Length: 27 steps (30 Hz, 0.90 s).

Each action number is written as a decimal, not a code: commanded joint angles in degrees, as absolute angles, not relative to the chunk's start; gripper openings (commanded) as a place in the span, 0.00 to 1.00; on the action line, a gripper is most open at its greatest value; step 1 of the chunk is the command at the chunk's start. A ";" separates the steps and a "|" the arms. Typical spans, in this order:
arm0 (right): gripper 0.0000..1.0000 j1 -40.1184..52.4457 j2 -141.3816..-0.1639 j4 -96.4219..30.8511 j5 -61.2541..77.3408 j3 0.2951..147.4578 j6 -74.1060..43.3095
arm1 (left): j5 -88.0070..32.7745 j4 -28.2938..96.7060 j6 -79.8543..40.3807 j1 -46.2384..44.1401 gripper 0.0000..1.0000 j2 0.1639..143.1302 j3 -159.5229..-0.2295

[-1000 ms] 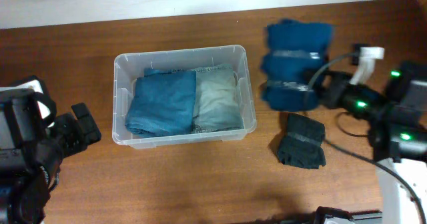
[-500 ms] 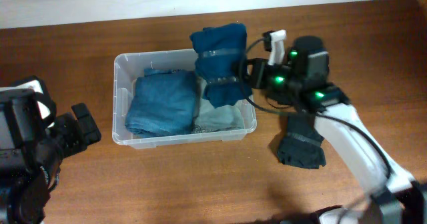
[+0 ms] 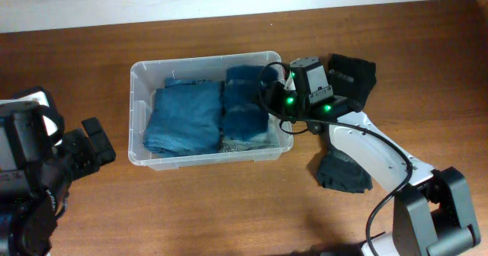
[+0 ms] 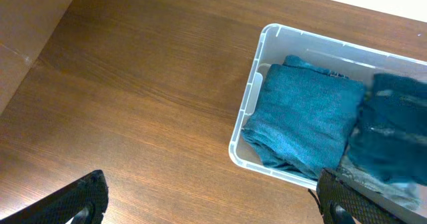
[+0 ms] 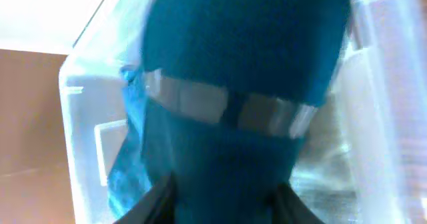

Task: Pack container
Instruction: 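Carry the teal garment with the right gripper into the bin's right side, then release the teal garment and lift the right gripper out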

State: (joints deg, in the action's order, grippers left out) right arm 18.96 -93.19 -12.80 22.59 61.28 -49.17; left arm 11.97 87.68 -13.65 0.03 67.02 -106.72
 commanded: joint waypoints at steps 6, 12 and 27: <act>0.50 19.51 -89.19 -12.99 20.67 66.11 -41.69 | 11.79 87.74 -13.19 0.27 1.00 67.00 -106.98; 0.45 19.77 -83.90 -23.57 16.80 72.90 -35.94 | 11.77 87.74 -13.19 0.27 1.00 67.00 -106.98; 0.04 27.99 -98.83 -38.44 2.04 75.40 -23.99 | 11.77 87.74 -13.19 0.27 1.00 67.00 -106.98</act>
State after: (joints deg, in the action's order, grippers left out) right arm 27.70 -93.69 -37.08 6.52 75.64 -26.74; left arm 11.99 87.68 -13.65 0.03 67.02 -106.72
